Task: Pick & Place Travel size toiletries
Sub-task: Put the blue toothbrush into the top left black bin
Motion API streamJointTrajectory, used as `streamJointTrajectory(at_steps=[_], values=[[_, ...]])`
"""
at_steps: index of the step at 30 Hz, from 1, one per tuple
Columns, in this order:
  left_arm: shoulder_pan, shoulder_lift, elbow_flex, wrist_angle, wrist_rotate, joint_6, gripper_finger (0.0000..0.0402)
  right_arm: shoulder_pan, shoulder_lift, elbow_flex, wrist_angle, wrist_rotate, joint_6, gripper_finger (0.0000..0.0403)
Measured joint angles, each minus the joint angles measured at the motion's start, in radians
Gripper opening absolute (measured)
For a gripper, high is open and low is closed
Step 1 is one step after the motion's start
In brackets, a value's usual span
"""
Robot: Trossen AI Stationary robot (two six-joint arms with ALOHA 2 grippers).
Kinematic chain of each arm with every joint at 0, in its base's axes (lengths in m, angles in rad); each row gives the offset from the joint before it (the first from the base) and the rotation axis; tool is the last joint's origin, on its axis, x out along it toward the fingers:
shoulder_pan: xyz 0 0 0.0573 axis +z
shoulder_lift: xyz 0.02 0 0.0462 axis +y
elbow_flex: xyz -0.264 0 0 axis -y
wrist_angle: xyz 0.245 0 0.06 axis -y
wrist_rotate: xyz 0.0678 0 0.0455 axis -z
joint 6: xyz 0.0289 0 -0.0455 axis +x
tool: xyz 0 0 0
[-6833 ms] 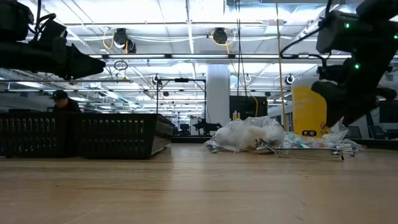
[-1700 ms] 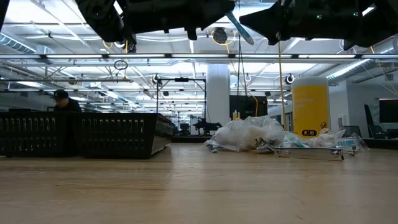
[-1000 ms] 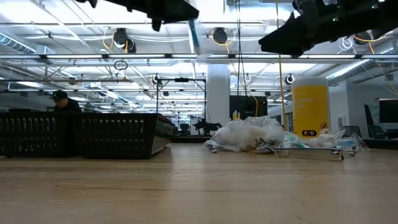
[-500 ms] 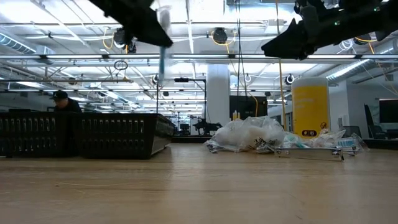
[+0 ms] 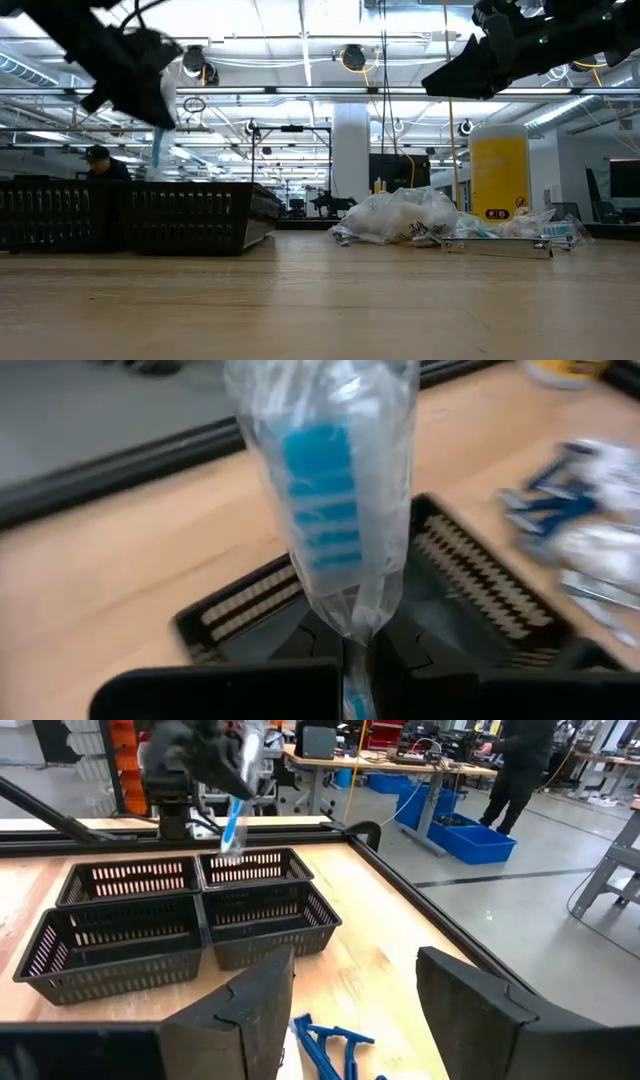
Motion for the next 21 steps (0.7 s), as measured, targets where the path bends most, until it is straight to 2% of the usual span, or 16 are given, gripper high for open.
streamJointTrajectory(at_steps=[6, 10, 17, 21], values=[[0.053, -0.006, -0.089, 0.064, 0.094, -0.017, 0.0012, -0.001, 0.000, 0.000, 0.007, 0.000, 0.003, 0.0200], [0.075, 0.004, -0.103, 0.081, 0.174, 0.013, 0.0042, -0.001, 0.000, 0.000, 0.007, 0.000, 0.010, 0.0197], [0.096, 0.004, -0.102, 0.086, 0.196, 0.000, 0.0076, -0.002, 0.000, 0.000, 0.007, 0.000, 0.009, 0.0195], [0.119, 0.004, -0.102, 0.086, 0.273, -0.019, 0.0099, -0.002, 0.000, 0.000, 0.006, 0.000, 0.008, 0.0194]])
